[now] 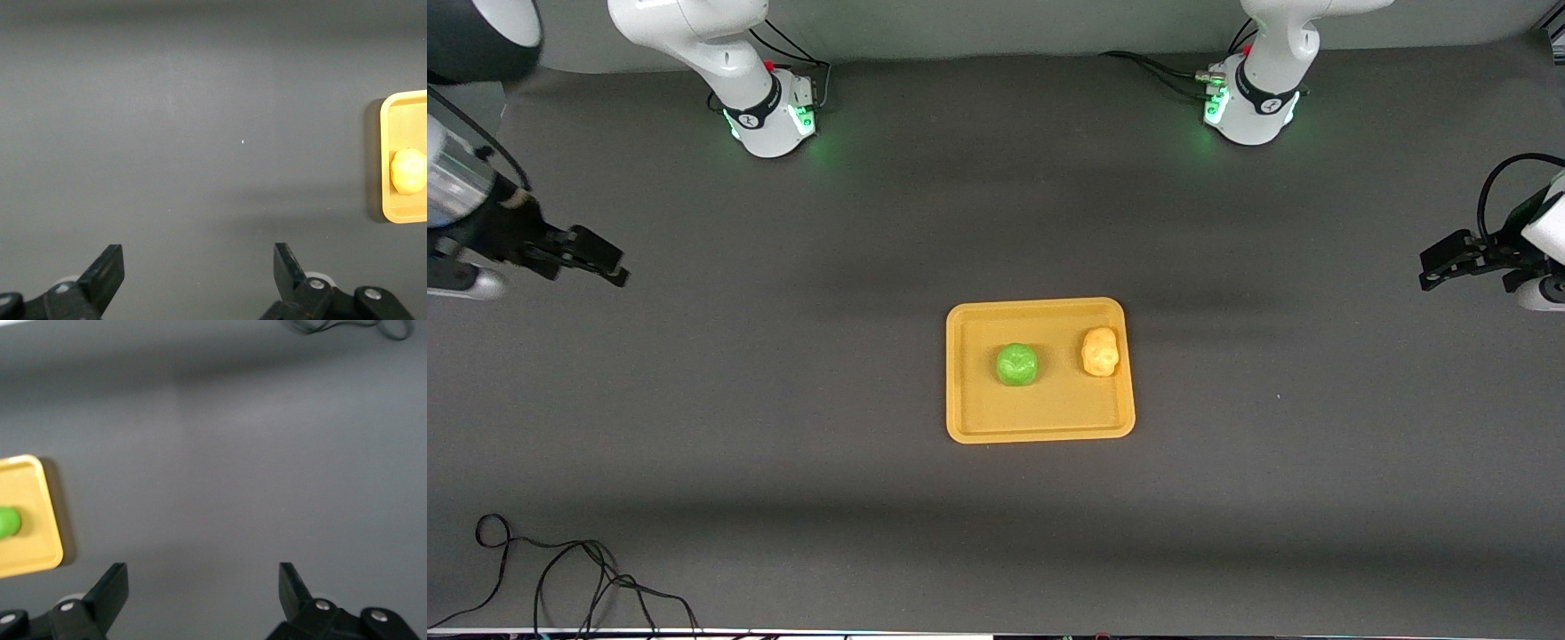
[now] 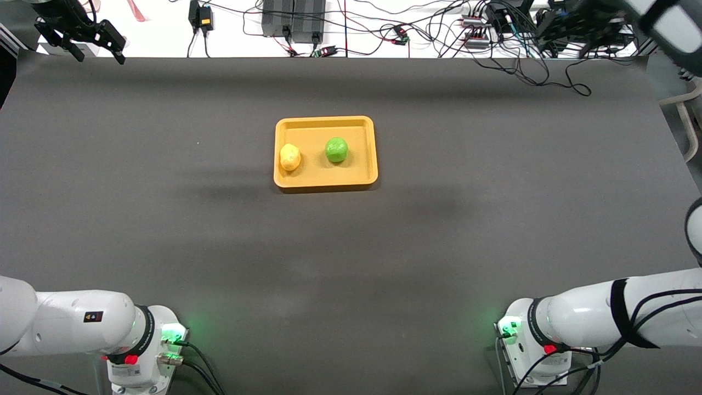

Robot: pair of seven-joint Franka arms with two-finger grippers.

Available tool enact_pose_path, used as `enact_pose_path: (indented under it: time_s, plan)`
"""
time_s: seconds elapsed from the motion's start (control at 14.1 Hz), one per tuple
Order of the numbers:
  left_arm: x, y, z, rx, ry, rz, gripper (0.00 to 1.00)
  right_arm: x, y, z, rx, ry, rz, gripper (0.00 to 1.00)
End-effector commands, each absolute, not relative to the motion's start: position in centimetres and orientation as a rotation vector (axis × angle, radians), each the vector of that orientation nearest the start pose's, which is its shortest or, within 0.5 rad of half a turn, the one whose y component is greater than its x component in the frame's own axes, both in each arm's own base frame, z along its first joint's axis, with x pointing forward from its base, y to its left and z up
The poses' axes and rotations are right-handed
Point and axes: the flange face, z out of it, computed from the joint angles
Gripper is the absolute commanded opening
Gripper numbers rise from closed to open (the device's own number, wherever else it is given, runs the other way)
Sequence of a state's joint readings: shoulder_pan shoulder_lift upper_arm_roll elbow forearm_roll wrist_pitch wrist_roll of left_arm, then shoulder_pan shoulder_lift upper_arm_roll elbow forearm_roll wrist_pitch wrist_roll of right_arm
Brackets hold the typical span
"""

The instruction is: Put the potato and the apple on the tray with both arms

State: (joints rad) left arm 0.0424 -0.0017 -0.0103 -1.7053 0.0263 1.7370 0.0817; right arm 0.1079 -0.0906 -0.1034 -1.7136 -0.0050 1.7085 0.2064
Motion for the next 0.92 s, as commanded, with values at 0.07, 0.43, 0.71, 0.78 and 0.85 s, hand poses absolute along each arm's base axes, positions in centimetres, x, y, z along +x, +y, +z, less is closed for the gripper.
enact_pose_path:
  time_s: [0.07, 0.43, 0.71, 0.78, 0.85]
  plan:
    - [55.6, 2.0, 58.1, -3.118, 0.1, -0.067, 1.0, 52.2, -3.6, 63.8, -3.134, 0.295, -0.054, 1.0]
    - [55.6, 2.1, 57.6, -3.119, 0.098, -0.051, 1.0, 51.2, -4.3, 63.4, -3.136, 0.188, 0.045, 1.0]
    - [55.4, 2.0, 57.5, -3.121, 0.093, -0.039, 1.0, 51.1, -3.9, 62.7, -3.119, 0.074, 0.089, 1.0]
    - [55.5, 2.0, 57.5, -3.121, 0.088, -0.041, 1.0, 51.1, -3.9, 62.7, -3.119, 0.074, 0.092, 1.0]
    - [55.5, 2.0, 57.6, -3.121, 0.085, -0.044, 1.0, 51.1, -3.9, 62.7, -3.119, 0.071, 0.089, 1.0]
